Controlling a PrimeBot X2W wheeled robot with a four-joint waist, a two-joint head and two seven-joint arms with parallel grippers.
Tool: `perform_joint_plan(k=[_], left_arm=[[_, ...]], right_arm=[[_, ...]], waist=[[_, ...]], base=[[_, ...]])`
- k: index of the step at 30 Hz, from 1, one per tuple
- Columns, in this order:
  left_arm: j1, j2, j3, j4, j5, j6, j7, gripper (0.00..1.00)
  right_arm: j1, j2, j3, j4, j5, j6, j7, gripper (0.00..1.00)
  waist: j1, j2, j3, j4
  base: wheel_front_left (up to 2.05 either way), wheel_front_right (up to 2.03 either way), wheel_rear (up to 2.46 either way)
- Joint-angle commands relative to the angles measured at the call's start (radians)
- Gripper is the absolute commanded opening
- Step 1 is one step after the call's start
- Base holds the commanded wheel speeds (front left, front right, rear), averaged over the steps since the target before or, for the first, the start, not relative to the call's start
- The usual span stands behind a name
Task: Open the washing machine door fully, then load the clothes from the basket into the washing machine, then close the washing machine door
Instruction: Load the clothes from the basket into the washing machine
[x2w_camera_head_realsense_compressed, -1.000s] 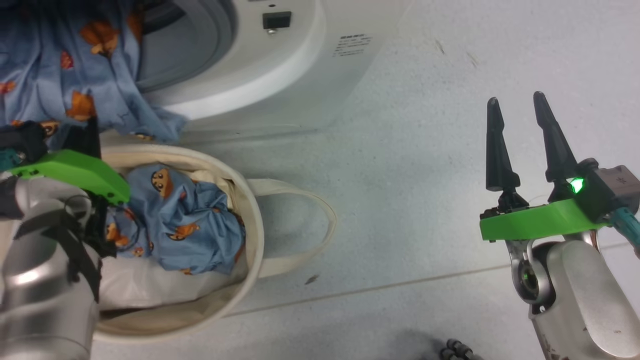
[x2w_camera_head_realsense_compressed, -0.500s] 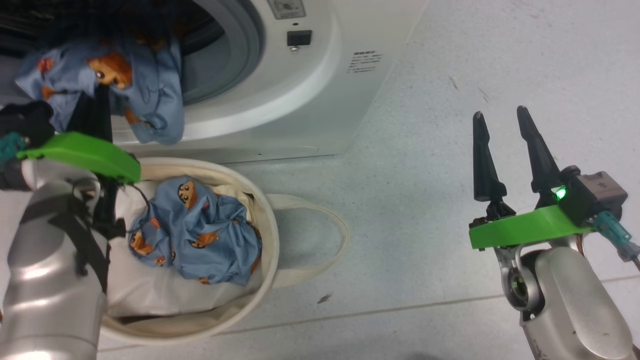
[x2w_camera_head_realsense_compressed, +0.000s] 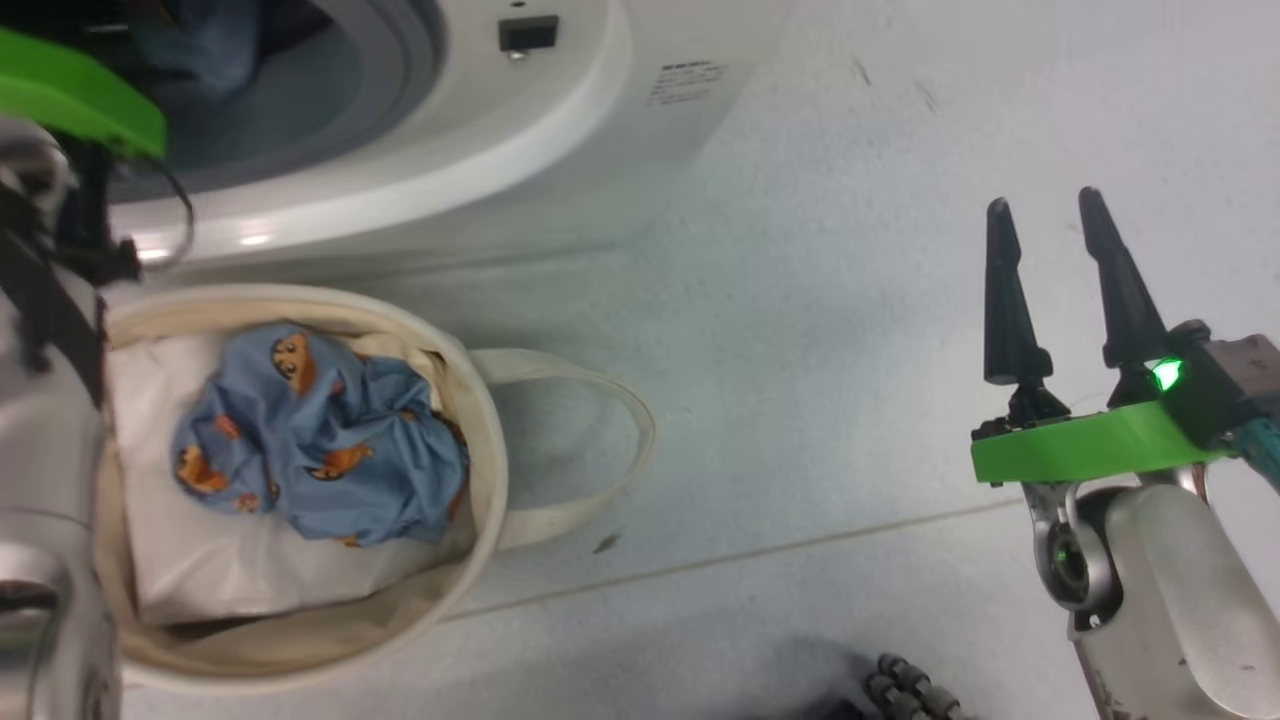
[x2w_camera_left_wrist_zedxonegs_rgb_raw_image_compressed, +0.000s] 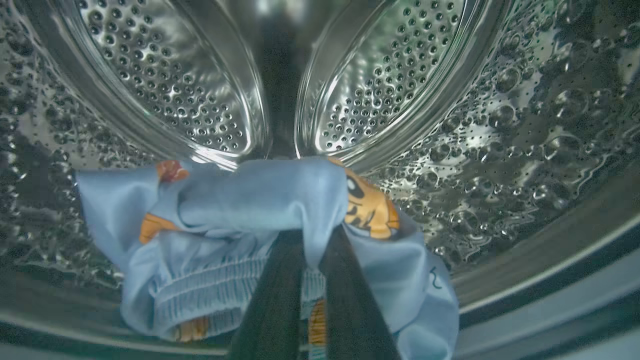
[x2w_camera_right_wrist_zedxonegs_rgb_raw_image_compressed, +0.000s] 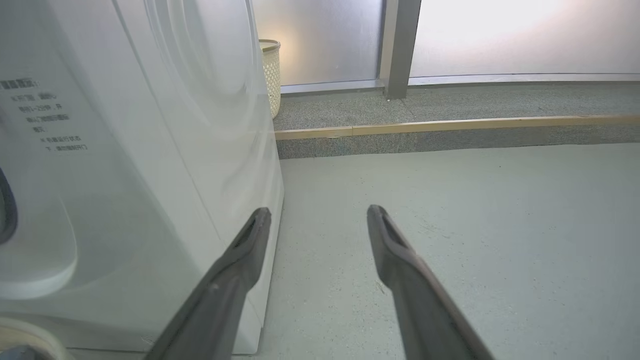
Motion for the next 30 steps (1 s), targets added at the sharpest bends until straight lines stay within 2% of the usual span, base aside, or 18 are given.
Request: perform_joint_plan(k=[1,6,12,13,14,19,23,30], left_arm=[[-0.047,0.062,0.021,-0.053,0.005,-0.005,-0.012,0.00],[-0.099,0.069,0.077,-0.135,0.013,-0.005,-0.012,0.00],[-0.127,0.051,0.101,-0.091,0.043,-0.005,-0.012,0.00],[-0.128,0.049,0.097,-0.057,0.050,-0.004,-0.012,0.38],[-0.131,0.046,0.092,-0.004,0.056,0.002,-0.012,1.00],[-0.171,0.035,0.040,0.204,0.093,0.014,0.024,1.00],[-0.158,0.013,0.026,0.279,0.091,0.024,0.031,1.00],[-0.038,-0.016,0.047,0.215,0.054,0.008,-0.011,1.00]], right_arm=[[0.032,-0.011,0.005,-0.042,-0.011,0.007,-0.012,1.00],[0.040,-0.012,-0.022,-0.077,-0.019,0.007,-0.012,1.00],[0.049,-0.007,-0.036,-0.092,-0.031,0.007,-0.012,1.00],[0.048,-0.004,-0.034,-0.092,-0.032,0.007,-0.012,1.00],[0.047,-0.001,-0.033,-0.092,-0.033,0.007,-0.012,1.00],[0.038,0.005,-0.026,-0.078,-0.030,0.007,-0.012,1.00],[0.021,0.006,-0.005,-0.058,-0.019,0.007,-0.012,1.00],[0.014,0.005,0.026,-0.014,0.002,0.007,-0.012,1.00]], waist=[[-0.0002,0.0000,0.040,-0.028],[-0.0002,0.0000,0.093,-0.039],[-0.0002,0.0000,0.117,-0.032],[-0.0002,0.0000,0.116,-0.032],[-0.0002,0.0000,0.114,-0.032],[-0.0002,0.0000,0.089,-0.023],[-0.0002,0.0000,0.033,-0.010],[-0.0002,0.0000,-0.067,0.021]], base=[[0.00,0.00,0.00],[0.00,0.00,0.00],[0.03,0.03,0.03],[0.00,0.00,0.00],[0.00,0.00,0.00],[0.00,0.00,0.00],[0.00,0.00,0.00],[0.00,0.00,0.00]])
